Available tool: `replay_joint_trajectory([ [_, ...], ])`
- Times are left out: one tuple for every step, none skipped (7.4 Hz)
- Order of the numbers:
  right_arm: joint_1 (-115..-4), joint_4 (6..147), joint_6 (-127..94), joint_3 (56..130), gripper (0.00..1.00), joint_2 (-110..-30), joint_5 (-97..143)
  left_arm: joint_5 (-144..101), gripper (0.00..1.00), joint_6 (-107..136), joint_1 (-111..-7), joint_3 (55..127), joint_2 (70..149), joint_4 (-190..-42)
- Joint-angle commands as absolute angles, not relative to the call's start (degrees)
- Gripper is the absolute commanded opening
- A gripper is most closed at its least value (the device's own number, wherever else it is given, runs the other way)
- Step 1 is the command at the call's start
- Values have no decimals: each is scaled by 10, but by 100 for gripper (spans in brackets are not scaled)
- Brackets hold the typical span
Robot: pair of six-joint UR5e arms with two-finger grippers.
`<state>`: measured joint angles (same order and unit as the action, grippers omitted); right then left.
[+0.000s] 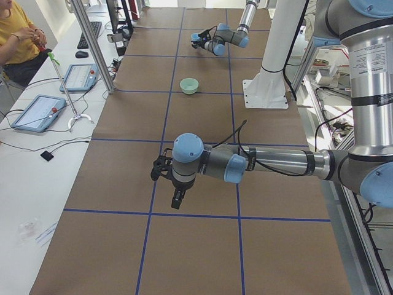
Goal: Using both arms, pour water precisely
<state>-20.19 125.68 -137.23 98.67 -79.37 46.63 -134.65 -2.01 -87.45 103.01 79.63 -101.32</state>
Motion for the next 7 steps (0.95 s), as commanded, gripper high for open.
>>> replay_joint_trajectory([
  [-216,1257,-1358,1011,0,-797,461,-1347,99,-19,-875,1030,796,-1012],
  [-216,1257,-1338,1039,0,-808,459,-1347,99,-19,-875,1031,796,-1004],
  [-216,1257,-1328,1065,0,-816,454,-1347,99,-20,-875,1031,796,-1004],
  [-216,1255,-1309,1088,0,-826,434,-1347,99,-20,-875,1031,796,-1004],
  [-215,1251,-1292,1100,0,-826,422,-1347,99,-20,-875,1030,796,-1004],
  [-214,1223,-1255,1104,0,-824,411,-1347,99,-20,-875,1030,796,-1004],
  [-212,1183,-1199,1104,0,-823,411,-1347,99,-20,-875,1030,796,-1004],
])
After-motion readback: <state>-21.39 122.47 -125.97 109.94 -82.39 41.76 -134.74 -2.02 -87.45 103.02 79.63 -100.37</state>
